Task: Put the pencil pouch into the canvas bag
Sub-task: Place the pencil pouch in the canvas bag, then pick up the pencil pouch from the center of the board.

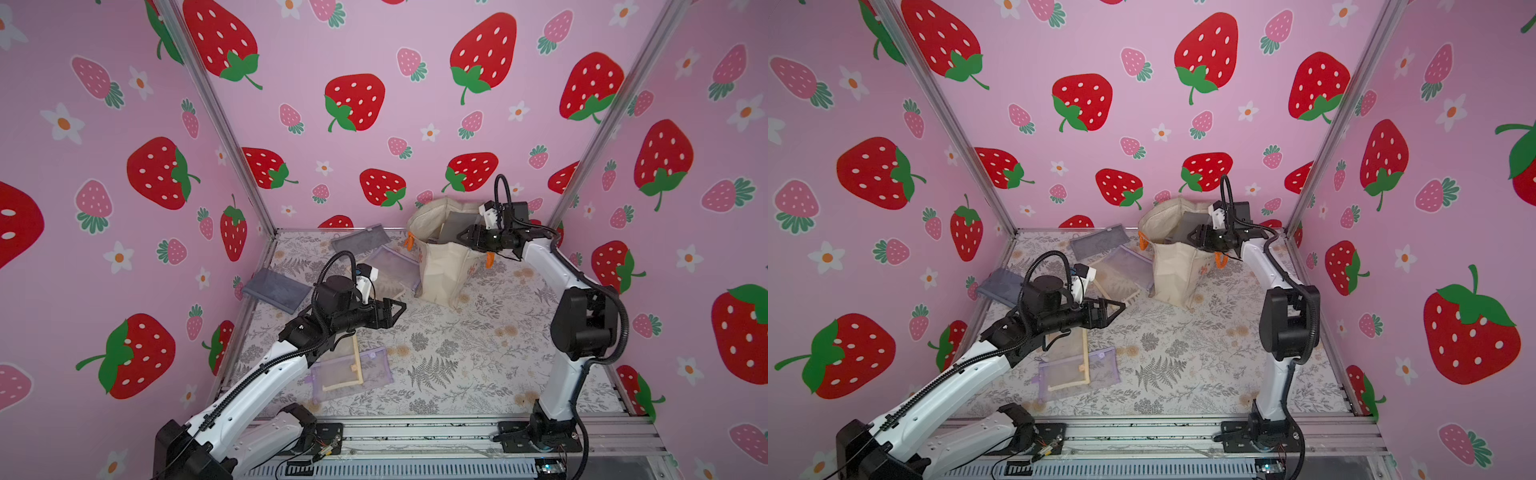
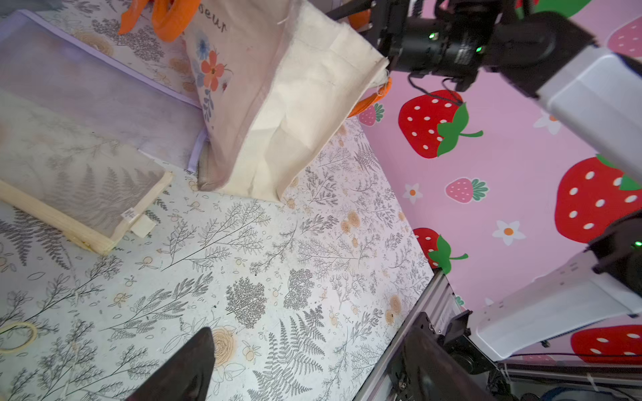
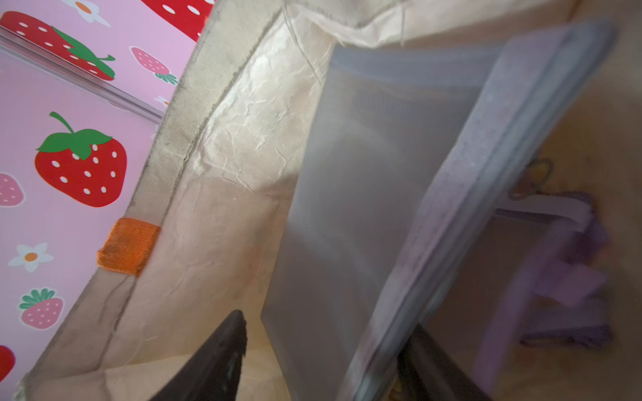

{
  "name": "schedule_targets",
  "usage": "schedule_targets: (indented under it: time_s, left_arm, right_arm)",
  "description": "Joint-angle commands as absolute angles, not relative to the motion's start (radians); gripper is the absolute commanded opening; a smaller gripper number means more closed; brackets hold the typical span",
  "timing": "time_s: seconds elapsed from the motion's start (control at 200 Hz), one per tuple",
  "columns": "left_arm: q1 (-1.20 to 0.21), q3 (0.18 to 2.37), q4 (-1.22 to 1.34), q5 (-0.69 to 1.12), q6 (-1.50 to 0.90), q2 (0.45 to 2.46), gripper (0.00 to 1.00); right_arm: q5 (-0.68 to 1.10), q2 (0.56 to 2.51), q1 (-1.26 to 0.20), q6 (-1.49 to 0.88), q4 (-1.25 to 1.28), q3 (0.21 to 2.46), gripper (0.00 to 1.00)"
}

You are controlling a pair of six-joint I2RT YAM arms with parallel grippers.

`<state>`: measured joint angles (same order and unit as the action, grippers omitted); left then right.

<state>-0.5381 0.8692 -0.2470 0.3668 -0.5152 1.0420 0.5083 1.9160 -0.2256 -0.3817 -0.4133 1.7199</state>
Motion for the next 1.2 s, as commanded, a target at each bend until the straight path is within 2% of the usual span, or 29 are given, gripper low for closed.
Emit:
schedule_targets:
  time_s: [0.0, 0.145, 0.295, 0.455, 0.645, 0.76, 0.905, 1.056, 1.196]
  left_arm:
    - [-0.531, 0.925, -0.322, 0.311, -0.498, 1.069, 0.87]
    - [-0.479, 0.933, -0.429, 0.238, -0.53, 1.124, 0.87]
    - [-0.331, 0.878, -0.468, 0.361, -0.548, 1.196, 0.87]
    - [-0.21, 0.806, -0.491, 0.319, -0.564, 1.197, 0.87]
    - [-0.172, 0.746, -0.543, 0.184, -0.584, 1.201, 0.87]
    - [-0.17, 0.694, -0.548, 0.144, -0.613, 1.187, 0.87]
    - [-0.154, 0.615, -0.576, -0.018, -0.658, 1.106, 0.84]
    - [-0.046, 0.535, -0.52, 0.087, -0.666, 1.089, 0.83]
    - [-0.026, 0.495, -0.467, 0.13, -0.681, 1.107, 0.83]
  right_arm:
    - [0.401, 1.818, -0.238, -0.282, -0.515, 1.79, 0.73]
    - [0.293, 1.755, -0.288, -0.198, -0.614, 1.824, 0.77]
    - [0.204, 1.669, -0.388, -0.142, -0.677, 1.785, 0.79]
    - [0.174, 1.558, -0.53, -0.16, -0.658, 1.614, 0.8]
    - [0.18, 1.479, -0.717, -0.248, -0.568, 1.387, 0.8]
    - [0.222, 1.5, -0.8, -0.317, -0.486, 1.28, 0.81]
    - [0.284, 1.569, -0.883, -0.401, -0.364, 1.204, 0.8]
    - [0.383, 1.678, -0.929, -0.48, -0.226, 1.203, 0.8]
    - [0.423, 1.781, -0.966, -0.51, -0.163, 1.247, 0.77]
